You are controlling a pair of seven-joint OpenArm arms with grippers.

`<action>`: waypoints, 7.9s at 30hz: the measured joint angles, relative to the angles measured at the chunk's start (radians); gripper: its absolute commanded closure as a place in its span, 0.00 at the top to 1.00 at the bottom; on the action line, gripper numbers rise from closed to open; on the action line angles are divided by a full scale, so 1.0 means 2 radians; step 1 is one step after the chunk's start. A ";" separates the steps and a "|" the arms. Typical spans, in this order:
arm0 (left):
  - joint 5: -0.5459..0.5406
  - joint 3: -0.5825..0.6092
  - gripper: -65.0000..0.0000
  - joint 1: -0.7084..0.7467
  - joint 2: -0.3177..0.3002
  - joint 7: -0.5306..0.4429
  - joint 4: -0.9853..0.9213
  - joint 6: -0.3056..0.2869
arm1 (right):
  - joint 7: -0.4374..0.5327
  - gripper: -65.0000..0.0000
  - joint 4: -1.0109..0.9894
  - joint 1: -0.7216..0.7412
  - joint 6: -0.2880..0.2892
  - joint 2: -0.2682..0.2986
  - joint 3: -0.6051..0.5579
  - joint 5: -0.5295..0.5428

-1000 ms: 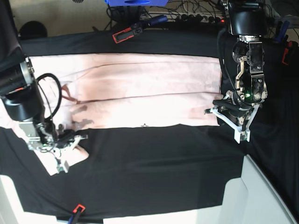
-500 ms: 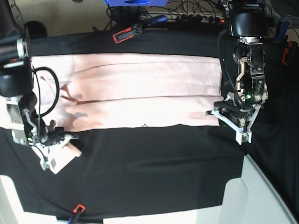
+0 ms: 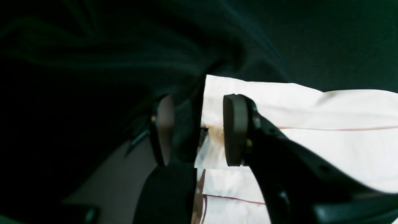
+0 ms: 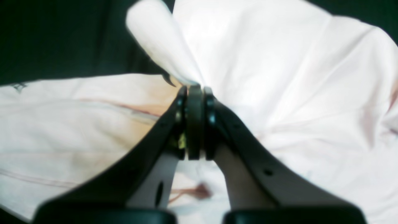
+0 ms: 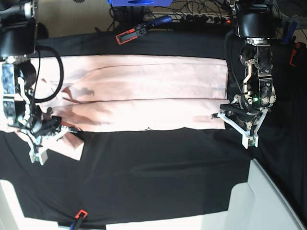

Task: Fold the T-shirt properly
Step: 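Drag the pinched flap with the right gripper, folding it over the shirt, then release the shirt edge with the left gripper and move it inward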

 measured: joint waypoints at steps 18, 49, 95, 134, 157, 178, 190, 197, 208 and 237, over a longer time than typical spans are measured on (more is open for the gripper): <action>0.000 0.002 0.40 0.000 0.000 0.000 0.000 0.000 | -0.052 0.00 0.134 -0.144 -0.002 -0.035 0.087 -0.006; -0.003 0.055 0.40 0.000 -0.026 0.000 0.002 0.000 | -0.061 0.46 0.180 -0.205 -0.003 -0.072 0.160 -0.009; -0.002 0.054 0.40 0.003 -0.036 0.000 0.005 0.000 | -0.037 0.58 -0.186 0.074 0.002 -0.006 0.427 -0.005; -0.002 0.054 0.40 0.007 -0.037 0.000 0.005 0.000 | -0.028 0.00 -0.239 0.072 0.020 0.019 0.427 0.040; -0.002 0.054 0.40 0.014 -0.037 0.000 0.006 0.000 | 0.021 0.00 -0.327 0.066 0.021 0.105 0.351 0.042; -0.006 0.055 0.40 0.012 -0.044 0.000 0.013 0.000 | 0.032 0.00 -0.329 0.069 0.024 0.135 0.327 0.042; -0.006 0.055 0.40 0.012 -0.043 0.000 0.013 0.000 | 0.011 0.48 -0.329 0.065 0.019 0.117 0.331 0.042; -0.006 0.056 0.40 0.013 -0.037 0.002 0.020 0.001 | 0.015 0.55 -0.329 0.065 0.019 0.119 0.331 0.042; -0.004 0.061 0.40 0.016 0.031 -0.004 0.026 0.000 | 0.036 0.55 -0.128 -0.021 0.022 0.095 0.326 0.040; -0.006 0.126 0.40 0.124 -0.014 -0.004 0.127 0.000 | 0.036 0.55 -0.089 -0.040 0.059 0.094 0.282 0.038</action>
